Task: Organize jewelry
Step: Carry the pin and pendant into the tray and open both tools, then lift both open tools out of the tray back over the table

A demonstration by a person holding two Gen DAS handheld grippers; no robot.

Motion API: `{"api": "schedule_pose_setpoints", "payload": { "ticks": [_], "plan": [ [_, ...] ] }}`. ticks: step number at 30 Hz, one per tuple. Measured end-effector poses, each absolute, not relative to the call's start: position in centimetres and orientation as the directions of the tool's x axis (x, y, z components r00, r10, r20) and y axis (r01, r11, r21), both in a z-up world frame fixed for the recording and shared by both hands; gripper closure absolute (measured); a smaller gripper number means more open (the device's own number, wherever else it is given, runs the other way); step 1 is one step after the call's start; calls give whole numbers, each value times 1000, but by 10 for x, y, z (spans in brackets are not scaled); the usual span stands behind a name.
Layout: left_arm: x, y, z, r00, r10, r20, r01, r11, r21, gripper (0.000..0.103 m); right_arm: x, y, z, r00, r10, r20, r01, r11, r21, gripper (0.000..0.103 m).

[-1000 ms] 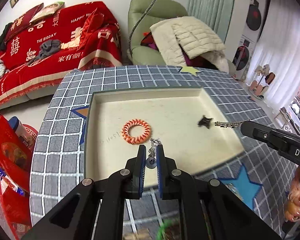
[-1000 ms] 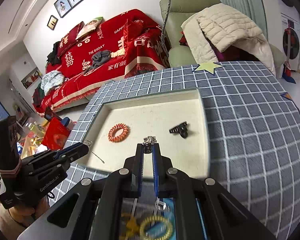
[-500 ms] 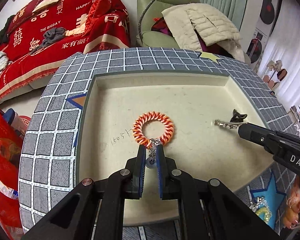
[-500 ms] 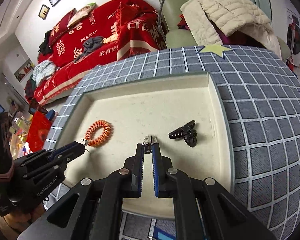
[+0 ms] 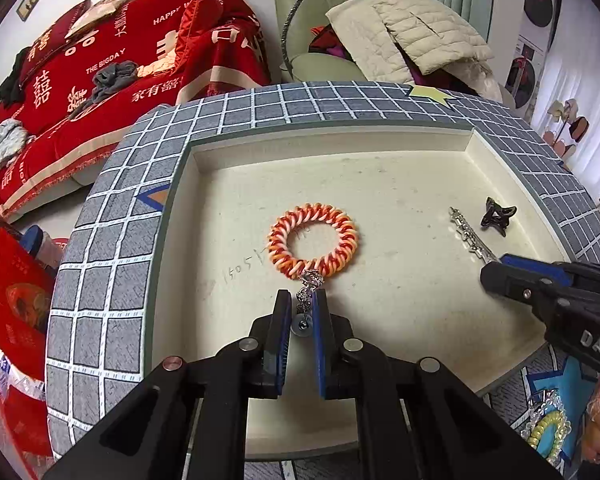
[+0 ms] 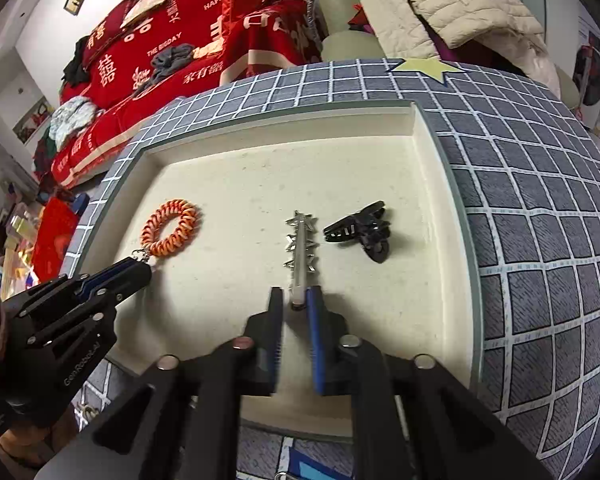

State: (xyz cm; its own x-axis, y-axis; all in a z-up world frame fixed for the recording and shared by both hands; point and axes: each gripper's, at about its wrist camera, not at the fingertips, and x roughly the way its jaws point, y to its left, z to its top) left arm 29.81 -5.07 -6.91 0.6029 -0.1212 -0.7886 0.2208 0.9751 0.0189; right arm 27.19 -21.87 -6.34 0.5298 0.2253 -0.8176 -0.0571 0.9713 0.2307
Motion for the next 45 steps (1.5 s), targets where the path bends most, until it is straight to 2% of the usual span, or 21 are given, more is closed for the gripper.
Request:
{"api": "schedule_pose_setpoints", "payload": {
  "ticks": [1,2,8,19,21,22,27,31,45],
  "plan": [
    [296,-50,-68,608,-108,-786,209,977,27,72,271,-219,-62,532,219,-818,-54,973,225,53],
    [295,-49,-66,616,-102,-781,203,979,32,72,268,-219,-60,540,219,-813,-53,973,227,50],
    [287,-47,-52,659,-103,-745,212,976,53,71,250,-225,-44,575,252,-778,-59,962,268,49],
    [268,-40,-32,679,-148,-719,219,976,6,70,214,-234,-14,634,283,-720,-56,945,323,48],
    [260,-38,-27,683,-149,-715,215,977,2,3,206,-232,-10,639,287,-714,-63,944,323,47],
    [255,-35,-24,702,-139,-698,198,980,4,0,202,-231,-8,641,290,-711,-67,944,324,46],
    [241,-26,-19,712,-155,-685,191,981,-23,0,184,-229,-3,647,303,-699,-74,938,339,39],
    [223,-15,-19,710,-155,-687,176,984,-39,0,169,-230,0,652,303,-695,-72,937,342,22],
    [162,-1,-47,629,-179,-756,187,979,-77,0,126,-242,-25,594,267,-759,-17,947,321,22]
  ]
}}
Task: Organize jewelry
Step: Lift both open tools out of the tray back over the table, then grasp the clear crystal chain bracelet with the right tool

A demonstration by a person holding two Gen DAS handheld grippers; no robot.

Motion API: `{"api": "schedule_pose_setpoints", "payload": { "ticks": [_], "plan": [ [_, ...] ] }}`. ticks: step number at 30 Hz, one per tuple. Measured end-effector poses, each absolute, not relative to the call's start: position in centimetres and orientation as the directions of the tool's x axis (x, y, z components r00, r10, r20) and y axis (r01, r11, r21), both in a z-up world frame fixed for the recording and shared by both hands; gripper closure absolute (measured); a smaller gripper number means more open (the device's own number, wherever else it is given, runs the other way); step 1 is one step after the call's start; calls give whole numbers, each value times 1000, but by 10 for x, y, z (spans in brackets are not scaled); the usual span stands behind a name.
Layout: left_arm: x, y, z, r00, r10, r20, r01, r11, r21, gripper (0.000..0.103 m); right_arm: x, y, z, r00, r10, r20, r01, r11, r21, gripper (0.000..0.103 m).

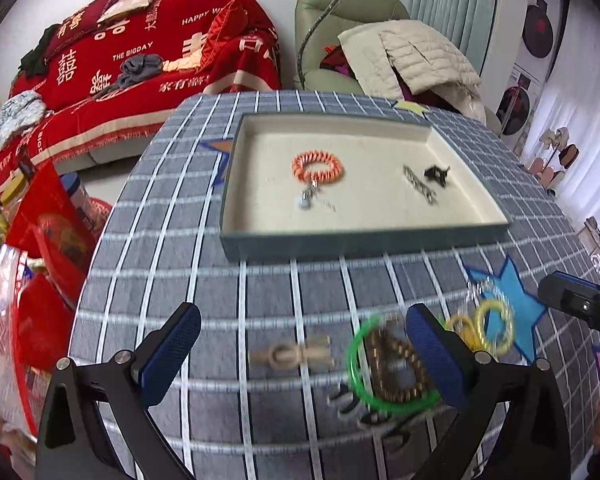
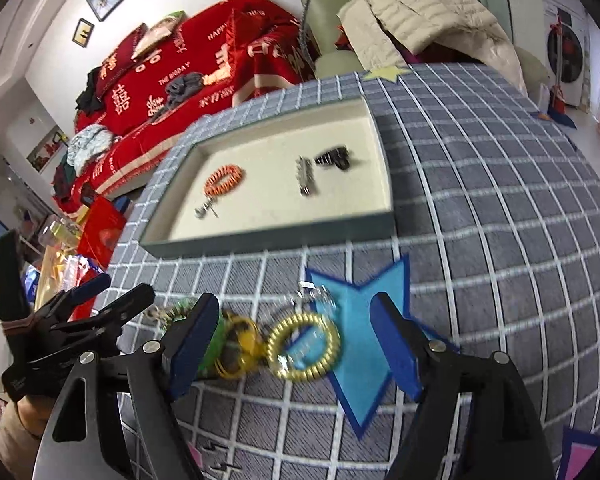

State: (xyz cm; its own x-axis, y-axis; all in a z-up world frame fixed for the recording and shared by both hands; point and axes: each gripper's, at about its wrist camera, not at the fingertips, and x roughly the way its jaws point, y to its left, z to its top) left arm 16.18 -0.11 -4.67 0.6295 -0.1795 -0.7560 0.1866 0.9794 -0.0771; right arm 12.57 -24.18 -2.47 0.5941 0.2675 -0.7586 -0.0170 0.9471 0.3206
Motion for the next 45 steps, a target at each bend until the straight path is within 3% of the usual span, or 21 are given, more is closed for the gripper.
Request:
{"api": "schedule_pose_setpoints", "payload": {
  "ticks": [12,17,24,32,39,45],
  "plan": [
    [140,0,-64,580,-175,-796,173,981,-89,0,105,-245,-49,548,248,-799,23,950,311,23],
    [138,1,-66,576,-179,-797,156,982,-108,0,107,-243,-50,545,252,-800,25,949,316,33],
    [139,-2,-66,569,-185,-801,160,981,-113,0,115,-230,-54,525,307,-794,8,931,365,57],
    [138,-9,-66,569,-191,-800,170,979,-113,0,121,-231,-67,503,344,-793,51,904,424,67],
    [138,-16,-69,558,-193,-807,181,977,-108,0,127,-225,-71,494,309,-812,67,918,391,75],
    [138,-20,-71,547,-195,-814,198,975,-100,8,128,-224,-71,494,286,-821,71,928,366,84]
  ]
}}
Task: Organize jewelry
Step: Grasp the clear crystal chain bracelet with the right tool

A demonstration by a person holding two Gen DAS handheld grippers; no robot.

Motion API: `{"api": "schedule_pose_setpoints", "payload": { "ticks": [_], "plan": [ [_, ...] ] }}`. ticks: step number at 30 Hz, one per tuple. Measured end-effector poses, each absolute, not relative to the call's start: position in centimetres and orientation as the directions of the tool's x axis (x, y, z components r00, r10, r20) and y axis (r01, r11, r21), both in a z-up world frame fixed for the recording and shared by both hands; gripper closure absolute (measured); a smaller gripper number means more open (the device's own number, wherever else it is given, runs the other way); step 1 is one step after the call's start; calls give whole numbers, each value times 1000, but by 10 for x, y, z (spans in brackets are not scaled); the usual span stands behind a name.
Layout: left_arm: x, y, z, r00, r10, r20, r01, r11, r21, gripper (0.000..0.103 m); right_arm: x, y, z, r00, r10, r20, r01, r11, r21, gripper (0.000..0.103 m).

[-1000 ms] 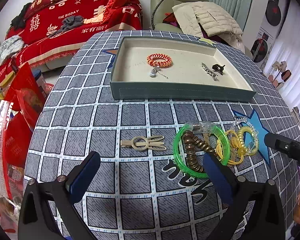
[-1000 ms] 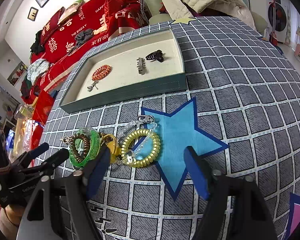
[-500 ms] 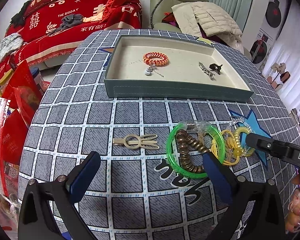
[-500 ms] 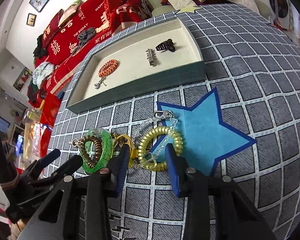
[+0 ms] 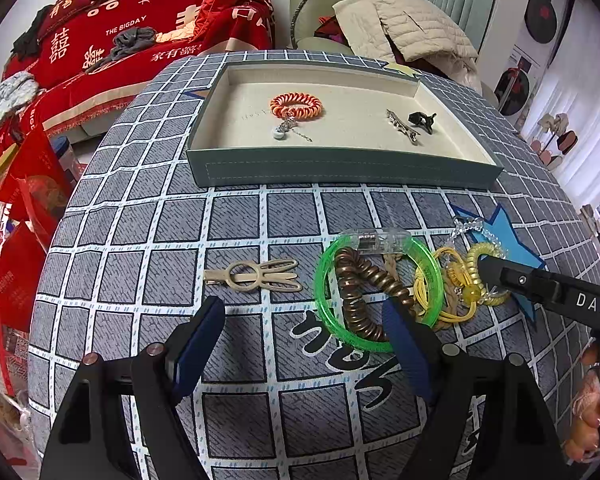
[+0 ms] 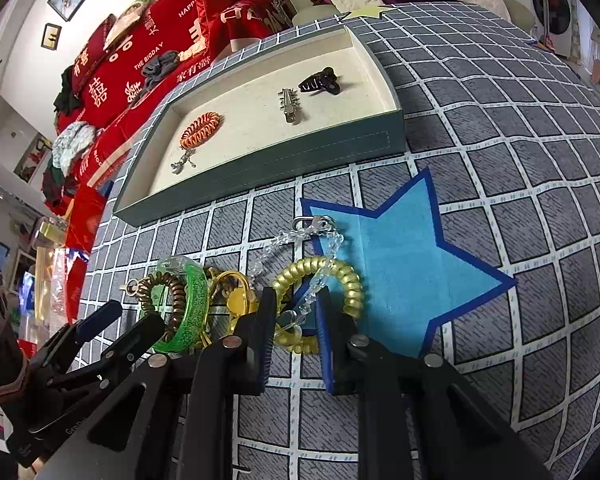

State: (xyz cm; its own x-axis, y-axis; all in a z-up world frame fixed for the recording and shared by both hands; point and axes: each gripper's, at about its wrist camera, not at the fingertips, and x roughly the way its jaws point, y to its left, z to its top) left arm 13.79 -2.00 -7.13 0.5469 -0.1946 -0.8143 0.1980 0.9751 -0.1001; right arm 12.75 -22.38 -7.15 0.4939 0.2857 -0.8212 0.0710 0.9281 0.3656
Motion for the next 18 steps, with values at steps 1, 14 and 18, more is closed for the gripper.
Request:
{"api": "schedule_pose_setpoints", "payload": {
  "ticks": [1,14,18],
  "plan": [
    [138,-21,-72,541,-197,-817,205,974,-99,16,128,-223,-71,493,282,-823,69,930,361,85],
    [137,-18,-71,509,-276,-815,237,955,-176,58,125,-222,-69,515,275,-812,44,937,346,97],
    [135,-13,-69,506,-303,-807,238,949,-207,58,124,-221,-66,523,277,-806,35,938,345,97]
  ]
}}
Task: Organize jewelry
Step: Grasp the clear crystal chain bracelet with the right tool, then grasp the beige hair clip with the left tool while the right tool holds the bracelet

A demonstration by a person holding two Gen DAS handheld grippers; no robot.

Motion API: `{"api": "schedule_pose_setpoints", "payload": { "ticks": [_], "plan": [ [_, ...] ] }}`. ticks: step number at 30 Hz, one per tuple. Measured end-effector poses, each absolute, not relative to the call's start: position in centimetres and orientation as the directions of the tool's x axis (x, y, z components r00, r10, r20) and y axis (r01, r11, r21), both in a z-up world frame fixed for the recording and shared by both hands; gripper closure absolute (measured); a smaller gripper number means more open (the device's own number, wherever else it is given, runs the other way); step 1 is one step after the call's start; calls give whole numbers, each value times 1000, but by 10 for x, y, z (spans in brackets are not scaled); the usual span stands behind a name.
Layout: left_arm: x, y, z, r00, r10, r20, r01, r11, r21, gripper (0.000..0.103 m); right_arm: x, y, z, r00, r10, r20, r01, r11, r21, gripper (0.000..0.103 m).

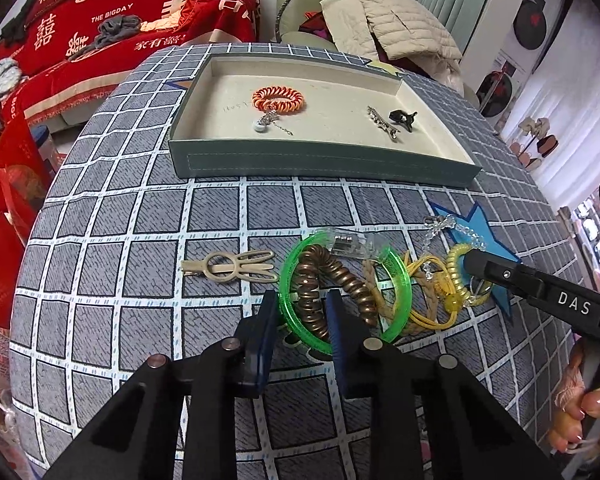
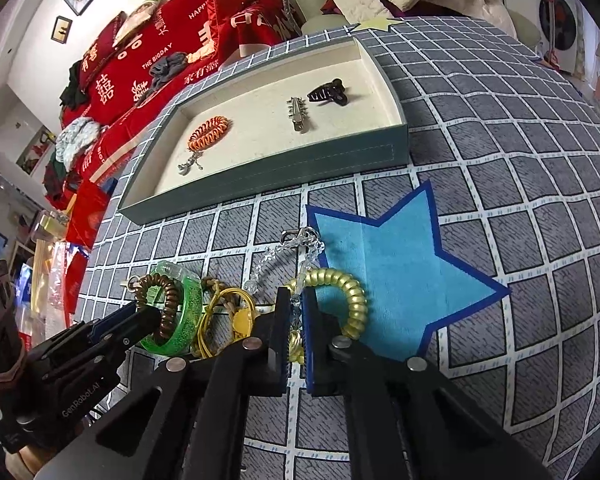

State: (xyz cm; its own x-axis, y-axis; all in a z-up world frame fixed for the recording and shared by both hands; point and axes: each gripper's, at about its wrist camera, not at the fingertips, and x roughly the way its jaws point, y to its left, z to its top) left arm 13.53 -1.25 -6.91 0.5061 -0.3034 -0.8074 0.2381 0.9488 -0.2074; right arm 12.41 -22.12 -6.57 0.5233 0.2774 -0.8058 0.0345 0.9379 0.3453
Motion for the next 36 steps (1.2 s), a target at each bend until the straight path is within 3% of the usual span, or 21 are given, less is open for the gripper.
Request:
{"api": "schedule_pose_setpoints", "payload": {
  "ticks": [3,4,7,14,26,27,28,29,36],
  "plan": [
    [133,-8,-65,515,-320,-795,236,945,-227,58,123,-221,-64,528,279,-803,33,937,347,97],
    [132,-7,-64,519,-323,-792,236,944,-230,68,123,-220,-63,529,278,-802,33,937,347,97],
    [131,-4,-61,519,-344,-783,247,937,-248,79,123,-220,-62,532,280,-799,32,937,349,97],
    [131,-3,-59,518,-348,-782,248,935,-252,79,121,-221,-55,545,287,-788,18,935,353,97],
    [135,28,-40,610,-239,-755,155,971,-182,78,115,-227,-25,603,316,-733,-16,923,385,97],
    [135,29,-41,612,-234,-755,155,972,-175,74,115,-228,-23,607,320,-728,-20,921,389,97],
    [136,31,-42,613,-228,-756,159,973,-165,32,115,-228,-21,609,323,-724,-24,920,391,97],
    [136,31,-43,613,-217,-759,156,976,-153,0,114,-228,-20,611,324,-722,-26,920,391,97],
    [141,15,-52,646,-158,-747,324,943,82,0,112,-226,-18,609,336,-718,-41,918,395,97]
  ]
}}
